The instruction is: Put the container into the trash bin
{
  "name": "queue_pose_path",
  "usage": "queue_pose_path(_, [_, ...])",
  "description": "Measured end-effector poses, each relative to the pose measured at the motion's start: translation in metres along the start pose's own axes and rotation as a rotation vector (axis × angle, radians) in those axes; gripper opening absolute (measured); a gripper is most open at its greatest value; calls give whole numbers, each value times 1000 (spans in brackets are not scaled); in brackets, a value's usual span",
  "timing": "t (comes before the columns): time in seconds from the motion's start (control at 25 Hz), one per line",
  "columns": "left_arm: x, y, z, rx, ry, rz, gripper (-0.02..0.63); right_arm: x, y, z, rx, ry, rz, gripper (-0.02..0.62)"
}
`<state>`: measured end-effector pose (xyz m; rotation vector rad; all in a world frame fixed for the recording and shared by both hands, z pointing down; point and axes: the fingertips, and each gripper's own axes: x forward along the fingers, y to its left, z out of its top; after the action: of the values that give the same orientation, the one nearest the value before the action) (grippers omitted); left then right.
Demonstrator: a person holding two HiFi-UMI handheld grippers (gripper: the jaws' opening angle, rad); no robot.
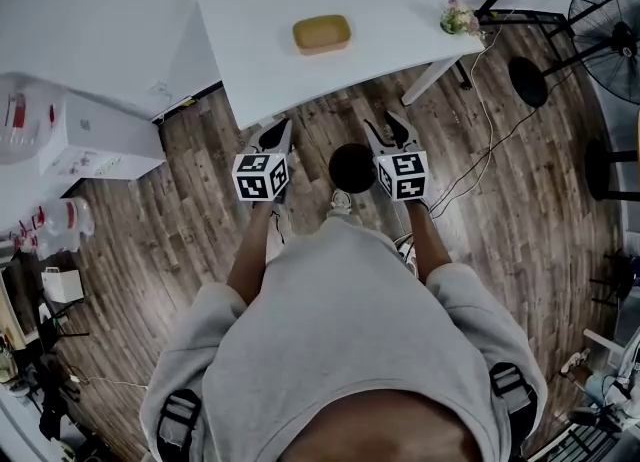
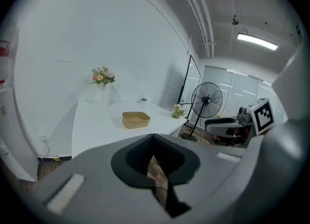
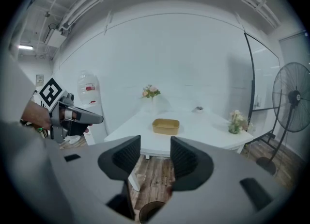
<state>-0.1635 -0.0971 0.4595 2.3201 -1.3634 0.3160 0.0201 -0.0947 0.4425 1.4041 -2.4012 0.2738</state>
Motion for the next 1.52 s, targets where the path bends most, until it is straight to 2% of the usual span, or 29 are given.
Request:
queue_pose_path(0.8, [82,18,37,-17,-4,60,10,75,-53,17,-9,7,95,177])
queue_pose_path(1.52, [88,32,26,-42,33,103,10,100,-50,6,-6,50,150,178])
